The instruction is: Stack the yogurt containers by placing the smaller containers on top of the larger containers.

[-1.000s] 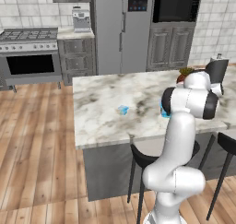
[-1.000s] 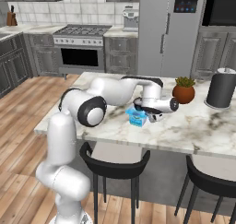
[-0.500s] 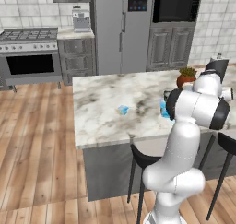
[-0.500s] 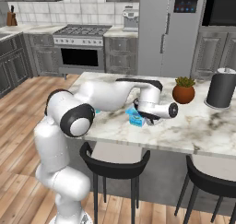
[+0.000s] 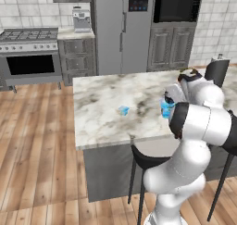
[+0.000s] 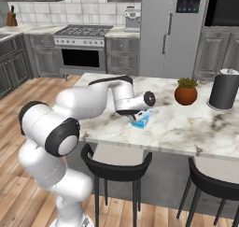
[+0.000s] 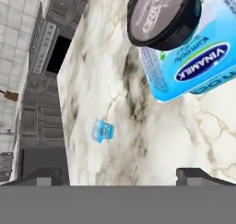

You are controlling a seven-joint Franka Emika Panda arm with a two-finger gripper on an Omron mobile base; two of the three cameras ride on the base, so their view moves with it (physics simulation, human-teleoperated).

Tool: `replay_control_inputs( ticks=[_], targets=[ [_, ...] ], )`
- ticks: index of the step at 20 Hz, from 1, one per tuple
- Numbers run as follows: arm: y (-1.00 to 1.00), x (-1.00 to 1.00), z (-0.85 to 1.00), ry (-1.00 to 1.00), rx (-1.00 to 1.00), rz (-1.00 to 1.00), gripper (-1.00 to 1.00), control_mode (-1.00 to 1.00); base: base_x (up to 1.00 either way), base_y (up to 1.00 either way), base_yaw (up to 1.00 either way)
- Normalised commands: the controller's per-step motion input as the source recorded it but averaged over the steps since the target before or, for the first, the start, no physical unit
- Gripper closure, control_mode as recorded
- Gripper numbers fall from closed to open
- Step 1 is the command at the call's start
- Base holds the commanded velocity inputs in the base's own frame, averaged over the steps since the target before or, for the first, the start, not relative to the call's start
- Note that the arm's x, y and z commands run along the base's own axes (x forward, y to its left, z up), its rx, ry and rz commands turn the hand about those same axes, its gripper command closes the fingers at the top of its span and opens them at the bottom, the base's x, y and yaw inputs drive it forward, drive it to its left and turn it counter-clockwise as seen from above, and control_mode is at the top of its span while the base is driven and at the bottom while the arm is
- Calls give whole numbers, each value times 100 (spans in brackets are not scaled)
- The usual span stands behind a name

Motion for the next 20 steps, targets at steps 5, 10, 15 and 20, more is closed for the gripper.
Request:
replay_control_inputs(
  ticks=[5, 10, 15, 20],
  targets=[
    [79, -5, 0, 33, -13, 0, -100, -100, 0, 0, 0],
    [82, -3, 3, 28, -17, 0, -100, -100, 0, 0, 0],
    [52, -1, 4, 11, -5, 0, -100, -100, 0, 0, 0],
    [21, 8, 2, 2, 0, 0, -100, -100, 0, 0, 0]
  ],
)
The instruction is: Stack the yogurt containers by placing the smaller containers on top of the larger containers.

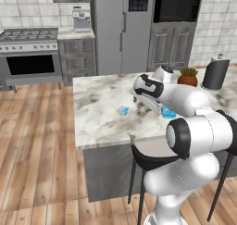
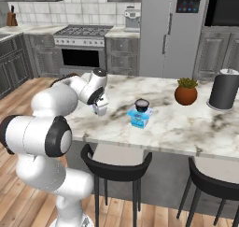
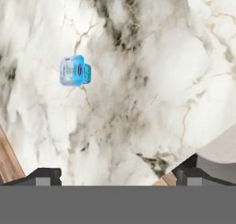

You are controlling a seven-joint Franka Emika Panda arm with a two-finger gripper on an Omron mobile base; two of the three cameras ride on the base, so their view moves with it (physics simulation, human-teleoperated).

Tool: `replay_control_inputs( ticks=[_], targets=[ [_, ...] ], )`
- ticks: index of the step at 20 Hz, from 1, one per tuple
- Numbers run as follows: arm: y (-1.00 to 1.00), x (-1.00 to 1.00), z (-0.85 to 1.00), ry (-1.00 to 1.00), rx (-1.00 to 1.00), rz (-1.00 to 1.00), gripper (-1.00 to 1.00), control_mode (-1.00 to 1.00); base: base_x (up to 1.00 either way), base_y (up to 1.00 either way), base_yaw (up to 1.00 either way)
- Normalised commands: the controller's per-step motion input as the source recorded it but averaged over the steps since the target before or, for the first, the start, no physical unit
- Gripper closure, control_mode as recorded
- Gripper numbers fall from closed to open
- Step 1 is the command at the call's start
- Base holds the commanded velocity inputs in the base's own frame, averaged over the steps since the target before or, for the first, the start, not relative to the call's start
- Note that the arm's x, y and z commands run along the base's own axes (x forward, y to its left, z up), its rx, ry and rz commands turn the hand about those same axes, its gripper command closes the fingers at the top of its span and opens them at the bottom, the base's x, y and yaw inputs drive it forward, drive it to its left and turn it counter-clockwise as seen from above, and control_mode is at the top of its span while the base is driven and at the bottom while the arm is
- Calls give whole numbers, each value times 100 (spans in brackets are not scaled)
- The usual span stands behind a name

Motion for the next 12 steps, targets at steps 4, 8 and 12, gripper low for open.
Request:
replay_control_inputs(
  ticks=[4, 8, 12],
  targets=[
    [12, 26, 0, 2, 0, 0, -100, -100, 0, 0, 0],
    [5, 34, -7, 8, 0, 0, -100, -100, 0, 0, 0],
    [11, 37, -15, 11, 0, 0, -100, -100, 0, 0, 0]
  ],
)
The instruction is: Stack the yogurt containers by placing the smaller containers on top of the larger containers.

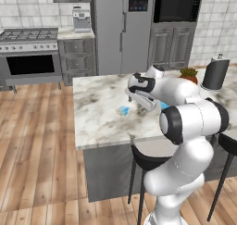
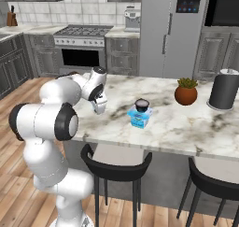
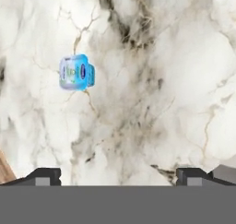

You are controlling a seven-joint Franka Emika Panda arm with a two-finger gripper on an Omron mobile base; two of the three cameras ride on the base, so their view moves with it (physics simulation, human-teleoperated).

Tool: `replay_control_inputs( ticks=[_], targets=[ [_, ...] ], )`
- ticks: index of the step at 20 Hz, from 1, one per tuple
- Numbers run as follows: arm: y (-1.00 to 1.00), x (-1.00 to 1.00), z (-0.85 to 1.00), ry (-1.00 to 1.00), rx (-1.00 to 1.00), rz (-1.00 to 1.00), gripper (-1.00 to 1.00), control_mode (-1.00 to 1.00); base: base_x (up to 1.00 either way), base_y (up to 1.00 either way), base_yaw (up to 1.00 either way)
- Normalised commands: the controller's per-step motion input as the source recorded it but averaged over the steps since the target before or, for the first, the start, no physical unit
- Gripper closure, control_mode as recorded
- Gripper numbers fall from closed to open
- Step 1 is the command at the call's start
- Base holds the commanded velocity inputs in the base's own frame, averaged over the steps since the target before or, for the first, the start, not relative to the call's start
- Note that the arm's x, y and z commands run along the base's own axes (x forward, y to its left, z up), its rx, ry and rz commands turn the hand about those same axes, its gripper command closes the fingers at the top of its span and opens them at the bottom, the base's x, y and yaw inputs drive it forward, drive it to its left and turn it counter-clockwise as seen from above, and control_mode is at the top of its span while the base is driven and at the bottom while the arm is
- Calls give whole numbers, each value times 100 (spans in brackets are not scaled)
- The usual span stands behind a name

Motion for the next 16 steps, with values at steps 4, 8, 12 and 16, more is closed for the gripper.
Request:
replay_control_inputs(
  ticks=[4, 8, 12, 16],
  targets=[
    [18, 33, -22, 9, -2, 0, -100, -100, 0, 0, 0],
    [23, 22, -19, 9, -3, 0, -100, -100, 0, 0, 0],
    [23, 19, -22, 8, -4, 0, -100, -100, 0, 0, 0],
    [9, 14, -25, 5, -4, 0, -100, -100, 0, 0, 0]
  ],
)
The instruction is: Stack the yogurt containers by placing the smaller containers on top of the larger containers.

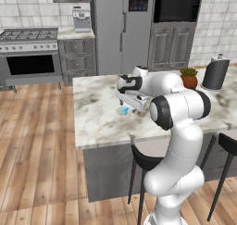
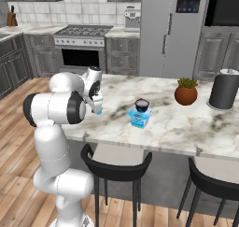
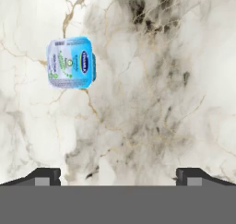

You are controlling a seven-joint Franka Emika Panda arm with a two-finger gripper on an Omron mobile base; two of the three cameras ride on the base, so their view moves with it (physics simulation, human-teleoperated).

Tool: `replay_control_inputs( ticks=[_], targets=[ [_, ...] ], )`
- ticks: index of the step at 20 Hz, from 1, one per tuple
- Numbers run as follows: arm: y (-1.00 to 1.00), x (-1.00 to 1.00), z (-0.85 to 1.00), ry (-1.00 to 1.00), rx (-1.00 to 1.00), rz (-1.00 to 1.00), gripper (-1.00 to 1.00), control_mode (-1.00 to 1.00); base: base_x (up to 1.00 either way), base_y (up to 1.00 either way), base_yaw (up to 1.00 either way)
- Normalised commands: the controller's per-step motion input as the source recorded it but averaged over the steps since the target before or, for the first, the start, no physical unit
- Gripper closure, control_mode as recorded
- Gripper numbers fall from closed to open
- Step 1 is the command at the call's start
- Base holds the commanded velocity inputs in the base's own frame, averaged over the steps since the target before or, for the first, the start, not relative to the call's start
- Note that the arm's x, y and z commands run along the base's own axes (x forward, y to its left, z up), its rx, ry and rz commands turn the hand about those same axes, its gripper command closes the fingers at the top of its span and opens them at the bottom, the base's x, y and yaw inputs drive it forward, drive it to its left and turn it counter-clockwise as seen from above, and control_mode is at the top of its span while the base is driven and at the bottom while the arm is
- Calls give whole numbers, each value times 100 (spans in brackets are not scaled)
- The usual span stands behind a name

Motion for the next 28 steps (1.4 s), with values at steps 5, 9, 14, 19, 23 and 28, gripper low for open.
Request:
replay_control_inputs(
  ticks=[5, 9, 14, 19, 23, 28],
  targets=[
    [6, 12, -22, 4, -3, 0, -100, -100, 0, 0, 0],
    [0, 16, -19, 4, -2, 0, -100, -100, 0, 0, 0],
    [0, 25, -20, 2, -1, 0, -100, -100, 0, 0, 0],
    [4, 37, -18, 2, -1, 0, -100, -100, 0, 0, 0],
    [20, 57, -18, 3, -5, 0, -100, -100, 0, 0, 0],
    [21, 47, -19, 4, -6, 0, -100, -100, 0, 0, 0]
  ],
)
